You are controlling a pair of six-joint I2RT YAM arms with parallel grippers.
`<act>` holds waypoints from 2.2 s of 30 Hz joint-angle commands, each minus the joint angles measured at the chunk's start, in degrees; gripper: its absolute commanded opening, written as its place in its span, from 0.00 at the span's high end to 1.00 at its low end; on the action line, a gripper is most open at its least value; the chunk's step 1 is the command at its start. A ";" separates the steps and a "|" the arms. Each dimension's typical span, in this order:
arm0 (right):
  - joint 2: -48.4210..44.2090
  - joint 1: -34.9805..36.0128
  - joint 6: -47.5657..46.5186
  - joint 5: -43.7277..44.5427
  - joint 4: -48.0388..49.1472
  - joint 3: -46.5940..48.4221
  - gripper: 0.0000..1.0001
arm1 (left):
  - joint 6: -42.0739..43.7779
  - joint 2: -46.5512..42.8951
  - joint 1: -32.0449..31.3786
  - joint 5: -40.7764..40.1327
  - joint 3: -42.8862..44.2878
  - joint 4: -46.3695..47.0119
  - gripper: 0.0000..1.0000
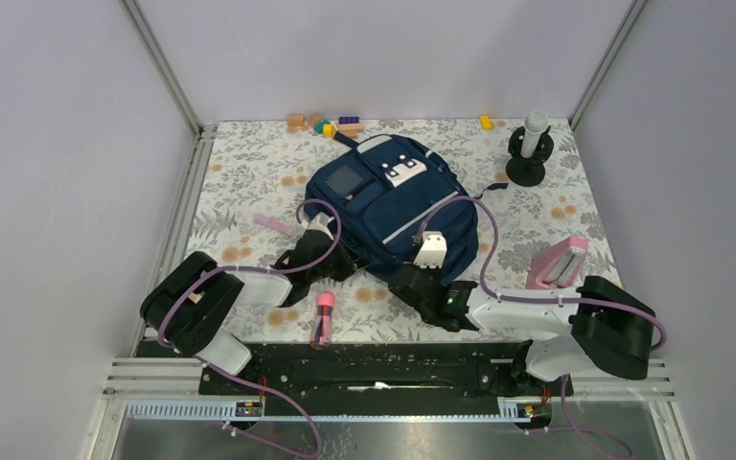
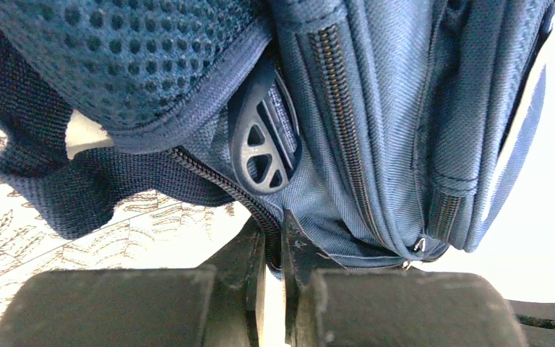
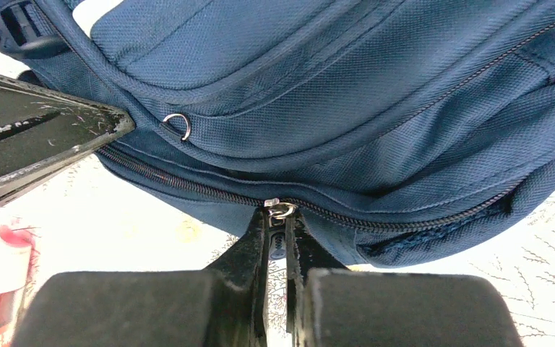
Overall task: Pack the student bag
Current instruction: Zip the student bag at the center of the board.
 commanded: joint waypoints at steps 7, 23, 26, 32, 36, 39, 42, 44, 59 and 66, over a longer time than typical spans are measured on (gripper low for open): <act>-13.83 -5.67 -6.01 -1.22 3.51 -6.35 1.00 | 10.96 -5.94 8.02 0.29 6.78 -10.10 1.00; -20.92 -14.14 -10.77 -8.79 2.87 -9.75 1.00 | 19.70 -3.27 16.24 3.86 15.24 -18.51 1.00; -21.16 -15.65 -12.74 -10.66 2.67 -9.86 1.00 | 20.82 -2.21 17.26 4.33 17.12 -19.45 1.00; -20.76 -19.14 -16.69 -16.29 2.23 -9.56 1.00 | 23.80 0.27 17.70 5.39 20.76 -21.08 1.00; -22.49 -20.23 -20.37 -22.70 4.23 -10.45 1.00 | 27.07 -1.76 17.70 5.13 20.87 -21.63 0.94; -25.16 -20.18 -23.11 -28.65 6.94 -11.37 1.00 | 29.78 -6.16 17.47 4.86 20.35 -22.97 0.41; -27.58 -20.20 -24.34 -32.18 6.23 -11.74 1.00 | 33.59 -11.66 14.93 2.02 20.28 -26.02 0.15; -28.94 -20.24 -24.35 -33.72 5.42 -11.87 1.00 | 36.45 -14.32 11.81 0.23 21.99 -29.65 0.09; -35.73 -20.96 -20.08 -42.10 5.94 -14.12 1.00 | 70.77 -8.05 -9.25 17.66 36.31 -52.23 0.05; -36.09 -21.56 -18.13 -44.36 8.65 -15.78 1.00 | 78.47 -6.86 -15.37 15.16 33.35 -46.83 0.04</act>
